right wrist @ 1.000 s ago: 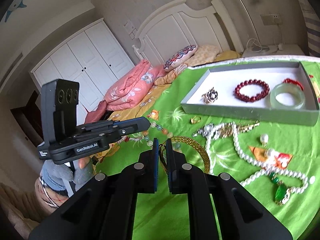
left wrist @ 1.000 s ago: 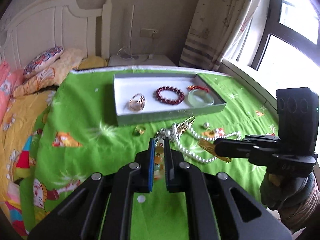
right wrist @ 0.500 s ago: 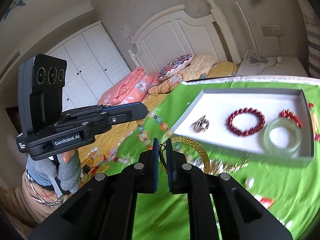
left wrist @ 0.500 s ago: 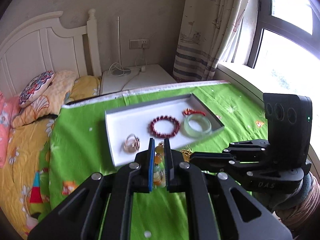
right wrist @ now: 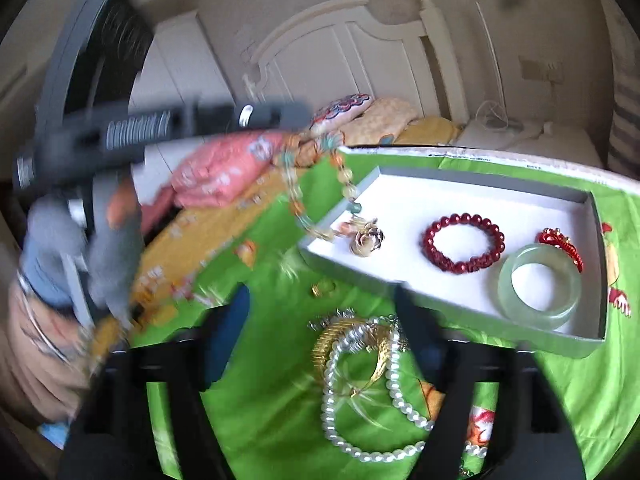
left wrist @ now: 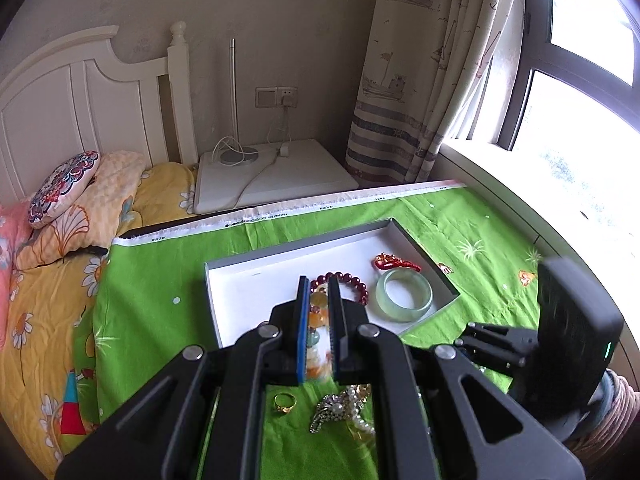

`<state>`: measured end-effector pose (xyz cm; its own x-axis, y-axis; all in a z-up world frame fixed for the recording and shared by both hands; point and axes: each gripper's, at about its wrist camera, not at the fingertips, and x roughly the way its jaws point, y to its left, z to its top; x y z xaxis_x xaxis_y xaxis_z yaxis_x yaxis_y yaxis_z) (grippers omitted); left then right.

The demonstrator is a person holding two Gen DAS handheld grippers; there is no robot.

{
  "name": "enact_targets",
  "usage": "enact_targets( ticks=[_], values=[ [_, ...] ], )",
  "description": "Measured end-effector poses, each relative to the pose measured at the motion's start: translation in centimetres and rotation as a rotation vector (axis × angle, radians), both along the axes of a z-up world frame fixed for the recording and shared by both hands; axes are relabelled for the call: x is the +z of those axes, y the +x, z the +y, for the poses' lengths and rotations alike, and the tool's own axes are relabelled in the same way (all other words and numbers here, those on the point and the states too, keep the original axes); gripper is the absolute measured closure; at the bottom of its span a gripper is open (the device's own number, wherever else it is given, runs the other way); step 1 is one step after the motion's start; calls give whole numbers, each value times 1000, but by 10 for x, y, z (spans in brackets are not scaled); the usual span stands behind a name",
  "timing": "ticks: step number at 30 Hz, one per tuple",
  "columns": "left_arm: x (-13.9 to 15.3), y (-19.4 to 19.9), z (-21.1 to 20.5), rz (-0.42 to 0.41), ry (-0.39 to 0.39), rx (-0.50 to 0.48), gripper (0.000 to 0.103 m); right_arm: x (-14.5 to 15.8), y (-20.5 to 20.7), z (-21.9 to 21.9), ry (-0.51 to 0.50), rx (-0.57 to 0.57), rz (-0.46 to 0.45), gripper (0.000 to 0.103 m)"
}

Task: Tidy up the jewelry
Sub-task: 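Carry the bead bracelet into the box with the left tool while the right carries the gold bangle there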

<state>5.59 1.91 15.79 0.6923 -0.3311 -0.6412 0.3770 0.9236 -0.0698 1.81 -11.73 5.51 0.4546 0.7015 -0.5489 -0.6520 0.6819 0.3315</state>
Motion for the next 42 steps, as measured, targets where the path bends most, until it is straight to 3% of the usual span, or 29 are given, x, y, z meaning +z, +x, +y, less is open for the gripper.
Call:
enact_targets(
  ticks=[2,4,10,13,15,17,21,24,30,32,42],
  values=[
    [1,0,1,-2,0,1,95,-8,-4,16,-78,52,-3,43],
    [3,-3,3,-5,-9,3,95,-10,-7,34,-146,115,-27,48],
    [13,-19,10,-33,-20,-3,95,-14,-33,44,-195,202,-55,48],
    [13,-23,12,-34,-13,-17,95,-30,-51,47,-275,195,-85,66],
    [12,-24,10,-30,-9,-24,95,-40,-48,47,-316,186,-73,70],
    [10,-25,8,-26,-4,-26,95,-48,-38,48,-315,190,-32,82],
    [8,-22,9,-16,-5,-17,95,-54,-30,55,-383,167,-32,94],
    [9,-15,11,-10,-3,-14,95,-47,-32,51,-325,168,-40,94],
    [1,16,11,27,14,0,95,-10,11,-6,40,72,48,95],
    [-3,25,11,39,20,6,95,0,25,-20,89,30,36,95],
    [-31,90,-4,87,28,68,95,11,113,-44,-62,-193,-21,95]
  ],
)
